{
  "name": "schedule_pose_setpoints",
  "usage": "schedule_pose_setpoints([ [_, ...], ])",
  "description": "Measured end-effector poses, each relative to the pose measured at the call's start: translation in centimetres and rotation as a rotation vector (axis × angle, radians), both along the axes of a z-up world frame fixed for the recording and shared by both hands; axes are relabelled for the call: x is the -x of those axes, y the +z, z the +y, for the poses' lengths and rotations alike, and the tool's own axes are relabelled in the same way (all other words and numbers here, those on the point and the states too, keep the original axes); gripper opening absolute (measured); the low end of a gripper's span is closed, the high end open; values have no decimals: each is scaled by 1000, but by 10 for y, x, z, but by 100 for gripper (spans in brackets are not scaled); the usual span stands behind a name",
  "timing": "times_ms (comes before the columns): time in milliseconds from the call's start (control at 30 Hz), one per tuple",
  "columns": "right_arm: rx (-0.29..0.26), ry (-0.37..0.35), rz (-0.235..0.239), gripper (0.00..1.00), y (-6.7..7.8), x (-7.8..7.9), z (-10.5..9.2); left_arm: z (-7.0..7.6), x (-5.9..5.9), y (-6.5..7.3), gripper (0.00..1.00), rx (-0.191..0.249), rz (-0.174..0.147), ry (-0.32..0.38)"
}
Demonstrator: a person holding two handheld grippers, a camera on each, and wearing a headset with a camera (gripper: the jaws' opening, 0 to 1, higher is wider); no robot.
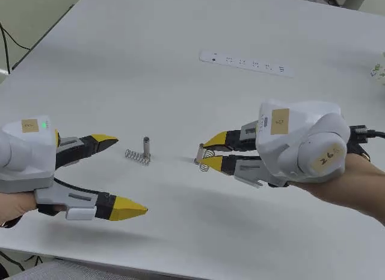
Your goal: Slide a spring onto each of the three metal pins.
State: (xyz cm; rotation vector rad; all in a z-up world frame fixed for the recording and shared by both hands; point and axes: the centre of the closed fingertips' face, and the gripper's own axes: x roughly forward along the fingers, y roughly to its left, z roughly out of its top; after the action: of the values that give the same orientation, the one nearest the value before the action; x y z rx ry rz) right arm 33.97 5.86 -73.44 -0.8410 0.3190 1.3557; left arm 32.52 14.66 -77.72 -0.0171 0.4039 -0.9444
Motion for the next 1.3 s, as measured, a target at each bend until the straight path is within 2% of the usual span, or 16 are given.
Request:
schedule_pose_setpoints([
  [133, 6, -15, 1, 7, -4, -4, -3, 3, -1, 1, 98, -5, -15, 7],
  [333, -5, -48, 18, 7, -6, -12, -7, 7, -3, -1, 98, -13, -19, 16],
  [500, -4, -65, 13, 7, -7, -22, -7, 9, -4, 1, 98, -3, -19, 25],
  [800, -18, -118, 4, 7, -5, -50, -3, 9, -3, 1, 98, -2, -18, 31],
  [967, -35, -152, 17, 7, -6, -62, -2, 11, -3, 1, 98, 3, -19, 36],
  [1300, -38, -178, 33, 7, -9, -72, 0, 13, -4, -2, 97, 5, -12, 41],
])
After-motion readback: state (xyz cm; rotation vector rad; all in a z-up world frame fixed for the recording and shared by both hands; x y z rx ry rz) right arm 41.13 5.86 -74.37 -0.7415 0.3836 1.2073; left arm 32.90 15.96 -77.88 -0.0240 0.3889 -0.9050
